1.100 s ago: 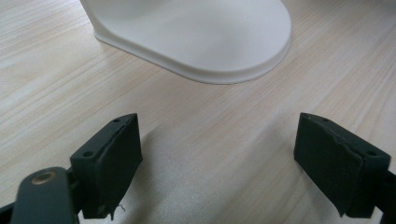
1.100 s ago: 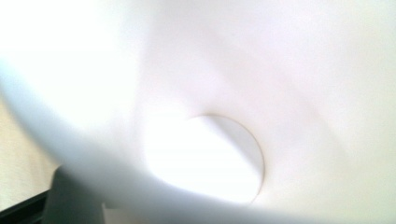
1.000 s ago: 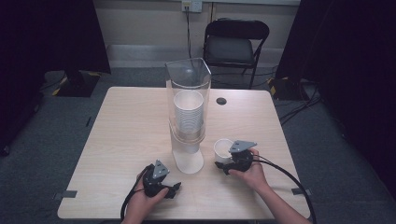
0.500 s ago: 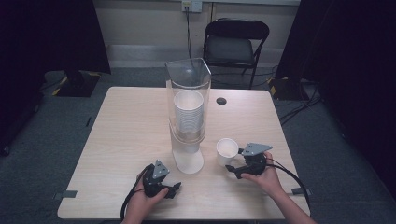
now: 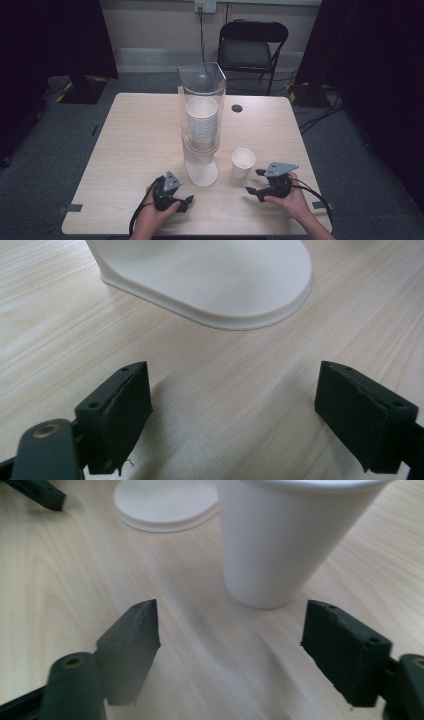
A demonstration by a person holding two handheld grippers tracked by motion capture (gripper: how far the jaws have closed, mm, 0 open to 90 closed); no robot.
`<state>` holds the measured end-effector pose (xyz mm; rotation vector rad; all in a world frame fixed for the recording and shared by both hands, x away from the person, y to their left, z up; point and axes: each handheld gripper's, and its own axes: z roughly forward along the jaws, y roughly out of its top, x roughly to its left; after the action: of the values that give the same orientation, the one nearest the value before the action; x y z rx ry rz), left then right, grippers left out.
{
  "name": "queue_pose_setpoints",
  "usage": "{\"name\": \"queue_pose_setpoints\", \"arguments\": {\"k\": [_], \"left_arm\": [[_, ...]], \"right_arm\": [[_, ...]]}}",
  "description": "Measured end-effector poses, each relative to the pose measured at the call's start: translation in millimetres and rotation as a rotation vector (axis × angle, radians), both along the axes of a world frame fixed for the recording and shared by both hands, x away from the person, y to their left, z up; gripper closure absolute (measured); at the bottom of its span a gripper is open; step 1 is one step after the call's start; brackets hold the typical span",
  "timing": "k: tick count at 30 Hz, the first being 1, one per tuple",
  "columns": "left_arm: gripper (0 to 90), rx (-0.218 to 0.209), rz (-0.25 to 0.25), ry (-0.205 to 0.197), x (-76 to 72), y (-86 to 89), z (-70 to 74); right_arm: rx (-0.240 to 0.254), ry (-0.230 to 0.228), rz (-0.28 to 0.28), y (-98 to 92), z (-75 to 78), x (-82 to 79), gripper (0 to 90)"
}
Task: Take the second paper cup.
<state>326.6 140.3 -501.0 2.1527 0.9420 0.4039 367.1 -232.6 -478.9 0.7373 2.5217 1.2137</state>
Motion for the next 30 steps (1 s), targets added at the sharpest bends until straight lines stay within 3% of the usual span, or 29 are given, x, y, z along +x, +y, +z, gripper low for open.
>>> {"name": "queue_pose_setpoints", "arguments": {"k": [3, 5, 12, 16, 21, 30], "left_arm": [[14.5, 0.002, -0.002, 0.0, 0.0, 0.1, 0.0], [14.5, -0.007, 0.004, 0.0, -0.2, -0.4, -0.2], [14.5, 0.001, -0.001, 0.0, 0.0, 0.1, 0.0], [14.5, 0.002, -0.001, 0.0, 0.0, 0.1, 0.0], [14.5, 0.0, -0.001, 0.0, 0.0, 0.0, 0.0], [14.5, -0.004, 0.002, 0.0, 0.0, -0.1, -0.1]], "right_arm": [[-0.002, 0.018, 0.028, 5.6, 0.0, -1.7, 28.7], [0.022, 0.029, 0.039, 8.1, -1.6, -1.8, 31.2], [0.026, 0.044, 0.062, 21.2, -2.1, 6.0, 33.1], [0.038, 0.034, 0.06, 28.4, -1.6, 10.3, 32.3], [0.03, 0.013, 0.011, 37.4, 1.7, 20.5, 30.2], [0.053, 0.013, 0.073, 57.6, 10.0, 11.1, 29.8]]}}
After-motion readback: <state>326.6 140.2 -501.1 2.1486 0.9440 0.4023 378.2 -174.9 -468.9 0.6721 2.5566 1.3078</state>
